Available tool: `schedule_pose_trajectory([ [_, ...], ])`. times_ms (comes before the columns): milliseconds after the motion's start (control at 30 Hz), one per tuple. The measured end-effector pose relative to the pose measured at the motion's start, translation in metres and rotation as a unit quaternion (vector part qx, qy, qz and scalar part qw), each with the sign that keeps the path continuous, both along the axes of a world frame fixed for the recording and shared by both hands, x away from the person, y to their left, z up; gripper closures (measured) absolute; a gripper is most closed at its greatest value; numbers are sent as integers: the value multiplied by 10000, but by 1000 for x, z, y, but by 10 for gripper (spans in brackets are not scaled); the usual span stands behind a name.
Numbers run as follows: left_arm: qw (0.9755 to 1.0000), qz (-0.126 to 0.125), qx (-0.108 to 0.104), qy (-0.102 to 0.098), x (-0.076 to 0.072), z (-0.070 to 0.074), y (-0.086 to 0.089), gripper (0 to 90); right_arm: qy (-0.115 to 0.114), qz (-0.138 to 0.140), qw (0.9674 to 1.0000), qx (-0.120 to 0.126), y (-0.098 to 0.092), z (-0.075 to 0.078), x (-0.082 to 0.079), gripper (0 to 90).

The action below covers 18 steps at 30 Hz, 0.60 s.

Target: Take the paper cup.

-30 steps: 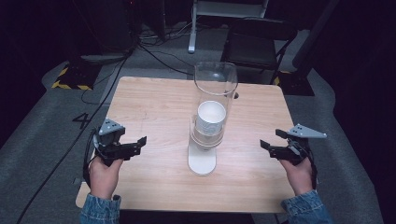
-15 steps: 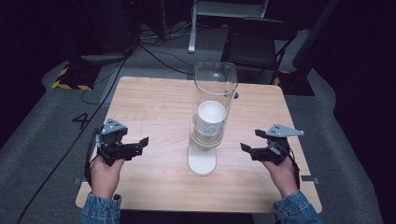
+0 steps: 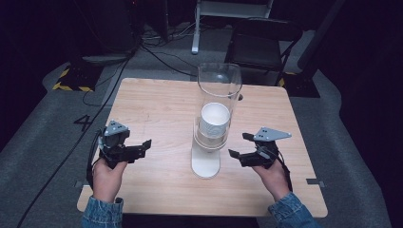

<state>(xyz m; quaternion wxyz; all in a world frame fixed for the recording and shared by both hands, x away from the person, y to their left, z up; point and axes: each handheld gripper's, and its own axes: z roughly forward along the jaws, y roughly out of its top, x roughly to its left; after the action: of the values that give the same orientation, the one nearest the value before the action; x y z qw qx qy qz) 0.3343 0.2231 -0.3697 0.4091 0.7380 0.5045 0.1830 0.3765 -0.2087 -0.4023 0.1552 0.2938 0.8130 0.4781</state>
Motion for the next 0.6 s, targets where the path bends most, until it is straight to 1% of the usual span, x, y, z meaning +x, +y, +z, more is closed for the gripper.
schedule_pose_trajectory([
  [67, 10000, -7, 2, 4, 0, 0, 0, 154, -5, 91, 10000, 13, 7, -1, 0, 137],
  [100, 10000, -7, -6, 6, 0, 0, 0, 154, -8, 202, 9998, 12, 14, -4, 1, 126],
  [133, 10000, -7, -6, 6, 0, 0, 0, 154, -8, 202, 9998, 12, 14, -4, 1, 126],
  [167, 10000, 24, -11, 12, 0, 0, 1, 155, -15, 304, 9995, -48, 21, -6, 2, 107],
  [233, 10000, 28, -11, 11, 0, 0, 1, 154, -15, 344, 9994, -58, 25, -7, 2, 105],
  [267, 10000, 30, -9, 6, 0, 0, 1, 154, -28, 432, 9991, -48, 32, -9, 2, 106],
  [400, 10000, 26, -4, 5, 0, 0, 0, 154, -30, 486, 9988, 7, 40, -12, 4, 110],
  [467, 10000, 21, -3, 5, 0, 0, 0, 155, 16, 509, 9987, 82, 47, -15, 6, 114],
  [600, 10000, 22, -8, 7, 0, 0, 1, 154, 73, 507, 9986, 143, 52, -18, 7, 123],
])
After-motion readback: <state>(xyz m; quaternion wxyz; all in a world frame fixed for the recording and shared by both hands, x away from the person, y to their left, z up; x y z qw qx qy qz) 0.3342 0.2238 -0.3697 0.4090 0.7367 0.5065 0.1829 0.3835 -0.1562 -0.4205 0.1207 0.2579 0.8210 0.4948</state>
